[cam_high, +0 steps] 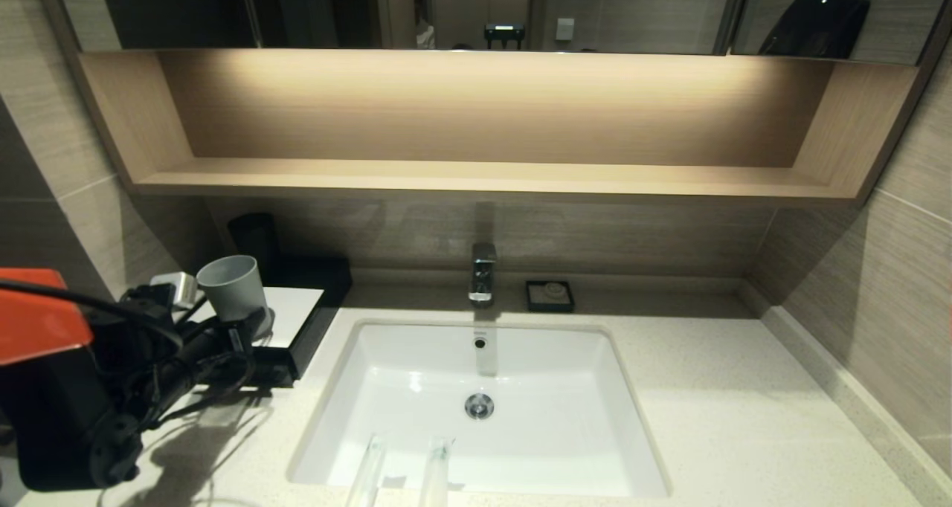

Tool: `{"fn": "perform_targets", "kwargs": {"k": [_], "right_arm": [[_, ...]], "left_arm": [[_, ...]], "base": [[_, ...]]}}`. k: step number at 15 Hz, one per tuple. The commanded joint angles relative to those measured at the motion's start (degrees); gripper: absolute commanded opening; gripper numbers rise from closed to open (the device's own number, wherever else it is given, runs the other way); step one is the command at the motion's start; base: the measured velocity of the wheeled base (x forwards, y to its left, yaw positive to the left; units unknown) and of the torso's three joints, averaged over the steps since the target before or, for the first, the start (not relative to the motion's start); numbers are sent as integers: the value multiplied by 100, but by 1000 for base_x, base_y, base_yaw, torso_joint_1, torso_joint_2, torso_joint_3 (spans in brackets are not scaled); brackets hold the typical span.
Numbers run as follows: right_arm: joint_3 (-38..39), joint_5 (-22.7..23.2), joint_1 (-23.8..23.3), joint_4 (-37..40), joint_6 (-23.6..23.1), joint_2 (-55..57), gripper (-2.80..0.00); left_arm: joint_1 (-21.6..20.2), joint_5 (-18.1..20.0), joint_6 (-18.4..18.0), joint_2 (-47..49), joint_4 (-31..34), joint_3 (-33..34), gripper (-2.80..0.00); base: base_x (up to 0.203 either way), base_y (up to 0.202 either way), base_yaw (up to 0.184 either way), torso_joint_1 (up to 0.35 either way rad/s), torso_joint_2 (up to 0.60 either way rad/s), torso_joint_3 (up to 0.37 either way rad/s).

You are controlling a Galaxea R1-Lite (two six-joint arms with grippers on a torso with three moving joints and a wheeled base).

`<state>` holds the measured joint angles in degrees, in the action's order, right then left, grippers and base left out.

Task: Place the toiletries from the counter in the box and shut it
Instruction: Pick up the cup

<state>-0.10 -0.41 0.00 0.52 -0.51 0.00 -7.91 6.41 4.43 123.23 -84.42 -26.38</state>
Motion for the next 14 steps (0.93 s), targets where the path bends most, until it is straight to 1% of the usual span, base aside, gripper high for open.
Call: {"fn": "perform_targets", "kwargs": {"k": [1,10,12,14], "right_arm": [[1,-2,0,1,-2,-7,-280],[1,5,0,1,-2,-8,-280],[1,-2,0,1,-2,0,-280],[1,2,0,1,-2,-6,-280]], "left_arm": [[-9,1,6,25,-61,10,-280],[-17,1,6,-186,39,-132,-280],[-17,-6,6,-290,219,-287,-280],[-17,-1,6,-466,655,-556,-280]], "base": [[0,0,0,0,0,0],[0,0,0,0,0,0],[0,0,0,0,0,0],[0,0,0,0,0,0]]}}
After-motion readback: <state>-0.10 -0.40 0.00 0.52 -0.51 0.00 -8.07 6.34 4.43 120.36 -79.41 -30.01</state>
